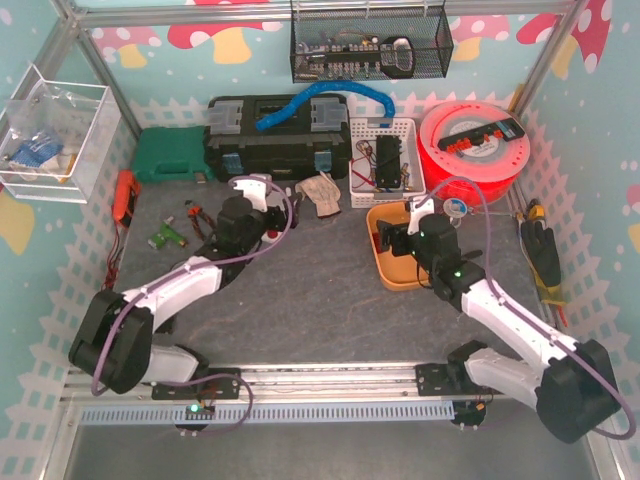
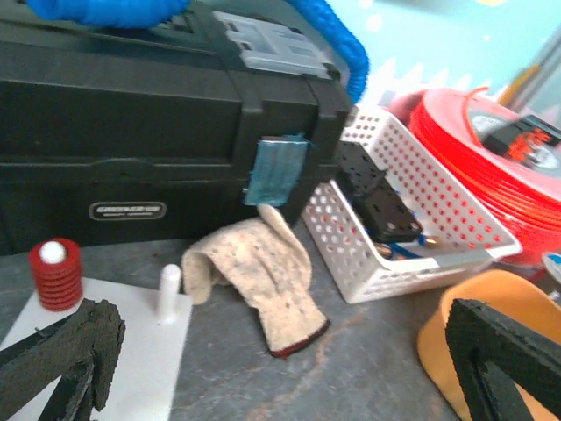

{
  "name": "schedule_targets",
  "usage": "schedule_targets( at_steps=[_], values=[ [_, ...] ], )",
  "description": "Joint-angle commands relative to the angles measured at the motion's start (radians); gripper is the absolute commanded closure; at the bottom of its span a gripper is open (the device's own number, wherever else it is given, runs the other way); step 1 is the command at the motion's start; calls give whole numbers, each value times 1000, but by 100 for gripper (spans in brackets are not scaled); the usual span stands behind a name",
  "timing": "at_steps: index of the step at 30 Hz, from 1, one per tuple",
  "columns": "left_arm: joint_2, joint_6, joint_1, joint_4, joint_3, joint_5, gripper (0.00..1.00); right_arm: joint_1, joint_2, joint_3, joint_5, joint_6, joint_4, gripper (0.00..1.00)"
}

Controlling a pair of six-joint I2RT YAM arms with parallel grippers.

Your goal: Install the large spring

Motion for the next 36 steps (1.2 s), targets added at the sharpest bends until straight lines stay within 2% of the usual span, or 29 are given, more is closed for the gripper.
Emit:
schedule_targets(
  at_steps=[1, 6, 9, 11, 20, 25, 36],
  values=[
    [-36, 11, -5, -105, 0, 120, 1, -56, 67, 35, -128, 65, -89, 8],
    [-75, 5, -2, 68, -120, 172, 1, -171, 171, 57, -265, 78, -96, 33],
    [-87, 17, 0, 87, -163, 102, 1, -208, 227, 77, -280, 76, -105, 50],
    [-99, 18, 1, 85, -188, 70, 1, -216, 274, 99, -290, 70, -119, 55],
    [-106, 20, 14, 106, -239, 25, 1, -216, 493, 198, -406, 24, -159, 55],
    [-95, 15, 19, 59, -219, 4, 1, -215, 545, 204, -417, 13, -173, 52],
    [-77, 20, 23, 76, -223, 3, 1, -205, 649, 224, -462, -7, -158, 49]
  ],
)
